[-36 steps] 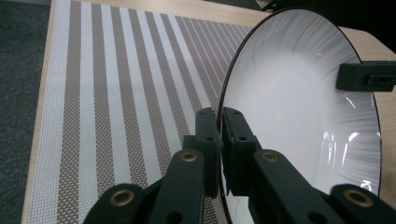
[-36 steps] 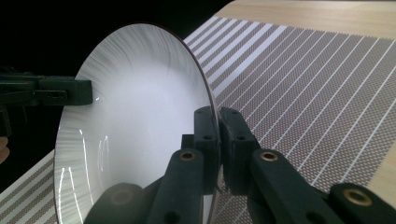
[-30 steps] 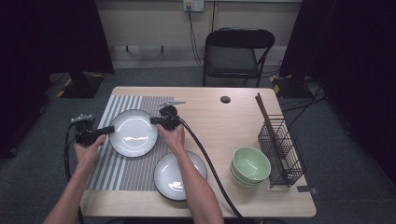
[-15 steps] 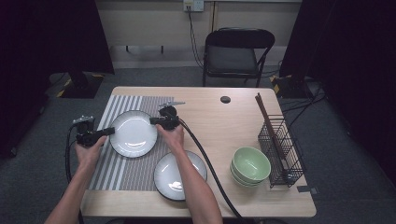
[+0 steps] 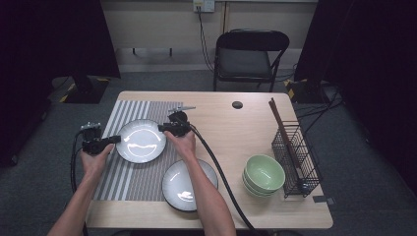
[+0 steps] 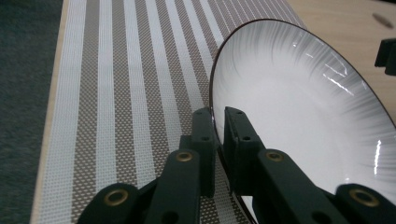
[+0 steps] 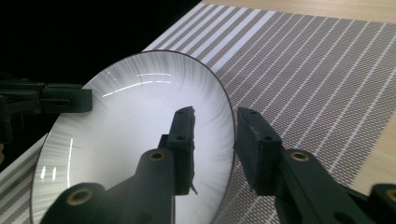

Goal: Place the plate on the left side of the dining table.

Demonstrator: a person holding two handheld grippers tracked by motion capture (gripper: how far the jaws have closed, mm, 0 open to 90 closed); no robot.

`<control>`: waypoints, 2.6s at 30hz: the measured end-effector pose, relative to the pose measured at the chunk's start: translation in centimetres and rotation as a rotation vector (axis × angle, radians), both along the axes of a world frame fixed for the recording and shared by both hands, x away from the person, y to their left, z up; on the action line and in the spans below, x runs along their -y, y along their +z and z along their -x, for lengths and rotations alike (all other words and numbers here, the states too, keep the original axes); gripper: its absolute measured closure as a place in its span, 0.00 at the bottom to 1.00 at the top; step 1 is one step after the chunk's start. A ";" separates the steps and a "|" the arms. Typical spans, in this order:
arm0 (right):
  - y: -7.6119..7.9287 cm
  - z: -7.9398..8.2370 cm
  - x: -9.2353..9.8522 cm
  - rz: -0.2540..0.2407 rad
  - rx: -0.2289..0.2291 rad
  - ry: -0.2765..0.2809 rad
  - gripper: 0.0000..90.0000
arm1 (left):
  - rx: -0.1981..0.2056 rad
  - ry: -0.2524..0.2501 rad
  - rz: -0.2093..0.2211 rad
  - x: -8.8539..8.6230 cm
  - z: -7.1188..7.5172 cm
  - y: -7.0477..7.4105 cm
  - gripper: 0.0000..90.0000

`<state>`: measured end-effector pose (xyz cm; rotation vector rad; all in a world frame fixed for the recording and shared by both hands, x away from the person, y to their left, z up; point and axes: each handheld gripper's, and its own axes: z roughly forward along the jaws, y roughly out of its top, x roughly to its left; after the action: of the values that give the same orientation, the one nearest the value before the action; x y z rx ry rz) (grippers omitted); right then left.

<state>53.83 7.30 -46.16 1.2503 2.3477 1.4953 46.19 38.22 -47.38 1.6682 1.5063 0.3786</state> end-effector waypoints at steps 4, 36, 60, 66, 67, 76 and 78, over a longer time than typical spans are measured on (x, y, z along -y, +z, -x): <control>0.3 0.1 0.6 -0.006 0.011 -0.012 0.73 | -0.003 0.011 -0.013 0.0 0.2 -0.3 0.92; 2.0 2.1 4.9 0.005 0.077 -0.045 0.67 | 0.020 -0.015 -0.028 -0.2 1.1 0.9 0.81; 4.5 5.4 9.6 -0.023 0.134 -0.073 0.63 | 0.148 -0.222 0.012 5.2 3.4 3.9 0.79; 5.7 6.3 10.4 -0.019 0.168 -0.086 0.61 | 0.159 -0.269 0.023 6.5 3.8 4.1 0.80; 5.9 6.4 10.6 -0.023 0.173 -0.083 0.61 | 0.162 -0.277 0.023 6.7 3.8 4.2 0.80; 7.6 8.1 12.3 -0.062 0.209 -0.080 0.61 | 0.193 -0.348 0.037 8.7 4.4 4.6 0.83; 7.9 8.3 12.8 -0.059 0.214 -0.086 0.61 | 0.193 -0.361 0.036 9.3 4.3 4.6 0.83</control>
<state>45.51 -5.49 -38.25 1.1249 2.1032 1.5943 41.85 28.95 -42.82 1.7770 1.0403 0.3032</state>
